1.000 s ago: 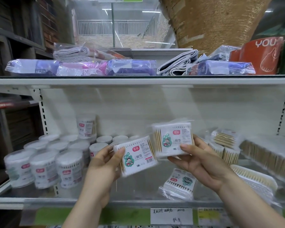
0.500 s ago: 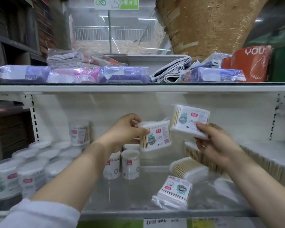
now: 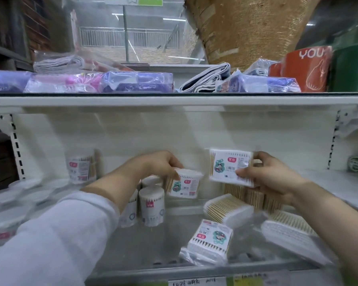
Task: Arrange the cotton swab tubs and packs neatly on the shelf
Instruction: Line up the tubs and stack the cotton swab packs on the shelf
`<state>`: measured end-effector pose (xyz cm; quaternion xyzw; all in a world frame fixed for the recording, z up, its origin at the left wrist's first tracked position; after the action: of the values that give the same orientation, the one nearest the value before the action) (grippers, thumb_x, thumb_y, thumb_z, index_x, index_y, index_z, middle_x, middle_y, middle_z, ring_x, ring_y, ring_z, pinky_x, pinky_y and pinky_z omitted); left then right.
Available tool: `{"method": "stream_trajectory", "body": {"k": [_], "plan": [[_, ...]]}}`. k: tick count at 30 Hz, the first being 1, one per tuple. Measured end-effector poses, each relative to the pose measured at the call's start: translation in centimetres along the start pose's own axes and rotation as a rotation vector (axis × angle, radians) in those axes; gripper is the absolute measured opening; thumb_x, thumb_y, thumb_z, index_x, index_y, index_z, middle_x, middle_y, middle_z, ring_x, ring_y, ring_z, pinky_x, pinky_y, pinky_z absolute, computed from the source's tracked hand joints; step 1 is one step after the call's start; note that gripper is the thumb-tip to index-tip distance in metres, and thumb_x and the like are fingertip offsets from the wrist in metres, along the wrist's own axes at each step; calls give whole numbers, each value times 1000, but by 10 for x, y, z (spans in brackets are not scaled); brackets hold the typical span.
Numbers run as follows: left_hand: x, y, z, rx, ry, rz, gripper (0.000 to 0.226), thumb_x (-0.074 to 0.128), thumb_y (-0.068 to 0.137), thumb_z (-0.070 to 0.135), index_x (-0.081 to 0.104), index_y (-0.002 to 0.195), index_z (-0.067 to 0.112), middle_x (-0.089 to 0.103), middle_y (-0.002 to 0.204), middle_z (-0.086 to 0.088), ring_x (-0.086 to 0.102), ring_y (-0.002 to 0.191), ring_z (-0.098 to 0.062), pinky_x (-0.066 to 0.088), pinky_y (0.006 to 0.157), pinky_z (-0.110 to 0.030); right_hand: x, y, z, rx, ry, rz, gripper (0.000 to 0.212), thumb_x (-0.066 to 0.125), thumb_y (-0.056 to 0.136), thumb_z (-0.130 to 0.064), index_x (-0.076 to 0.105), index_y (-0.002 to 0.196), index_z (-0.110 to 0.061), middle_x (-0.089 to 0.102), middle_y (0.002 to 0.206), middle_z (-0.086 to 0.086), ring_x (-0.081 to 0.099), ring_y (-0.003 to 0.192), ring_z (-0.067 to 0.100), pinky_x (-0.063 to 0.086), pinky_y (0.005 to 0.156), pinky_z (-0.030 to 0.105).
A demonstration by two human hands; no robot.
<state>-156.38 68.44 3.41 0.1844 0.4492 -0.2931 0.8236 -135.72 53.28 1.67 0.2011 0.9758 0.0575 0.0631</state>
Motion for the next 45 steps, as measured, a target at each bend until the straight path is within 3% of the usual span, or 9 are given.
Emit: {"method": "stream_trajectory", "body": {"k": [4,8,13,17,23,32,37,42,45], "plan": [[-3,8,-2,11,49,74,28,72,80,24,71,107,16,73,97,3,63,83,-10,46,72,-19,2,2,2,17,-68,-42,47,70,77,6,47,116,-8,70,100,16,73,80,26,59,61,35],[6,10,-4,48,140,89,21,73,79,24,72,99,20,72,94,5,64,87,-13,49,77,-26,8,5,4,19,-57,-52,45,69,77,7,47,114,-8,70,99,16,73,75,23,55,53,28],[11,14,-6,78,177,192,17,77,75,24,73,90,18,67,80,10,60,76,-8,42,61,-16,13,9,8,7,-64,-67,46,72,76,3,48,112,-11,70,102,15,71,87,30,57,73,41],[15,15,-8,83,249,237,23,78,73,24,72,94,17,69,92,4,62,82,-11,43,69,-20,16,7,12,27,-69,-102,44,72,76,2,49,111,-13,71,101,15,72,87,29,57,78,43],[15,6,-15,73,431,264,22,76,76,23,73,98,19,70,100,5,60,85,-11,46,75,-24,18,4,11,33,-55,-108,43,71,77,3,49,111,-11,72,99,15,73,82,25,56,60,31],[10,11,-20,44,339,215,24,77,76,20,74,99,15,72,101,1,62,86,-10,46,79,-21,26,12,7,-15,-111,-105,52,73,75,4,49,118,-12,73,99,13,72,88,25,58,79,40],[10,6,-19,32,332,222,10,72,80,19,73,88,13,68,84,1,61,80,-14,43,71,-23,55,15,1,-58,-346,-171,45,74,73,3,56,110,-15,71,91,0,69,76,8,55,57,17],[6,-1,-25,59,366,235,19,59,86,9,75,94,15,71,87,-2,59,75,-13,40,63,-20,76,25,17,-47,-447,-150,37,76,73,2,59,103,-11,70,99,9,69,89,21,59,78,36],[1,-3,-28,70,327,263,23,61,84,5,75,98,16,74,98,-1,63,82,-11,46,70,-19,80,29,24,-19,-419,-162,29,74,76,1,59,97,-14,71,95,8,70,84,19,59,75,34]]}}
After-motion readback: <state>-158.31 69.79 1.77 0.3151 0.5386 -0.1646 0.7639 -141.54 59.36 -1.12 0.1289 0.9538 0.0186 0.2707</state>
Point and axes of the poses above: each hand's wrist, its own y-axis towards the middle knuckle, its own x-axis out of the palm, z = x × y, the point moved 5 cm from there along y, towards the middle knuckle
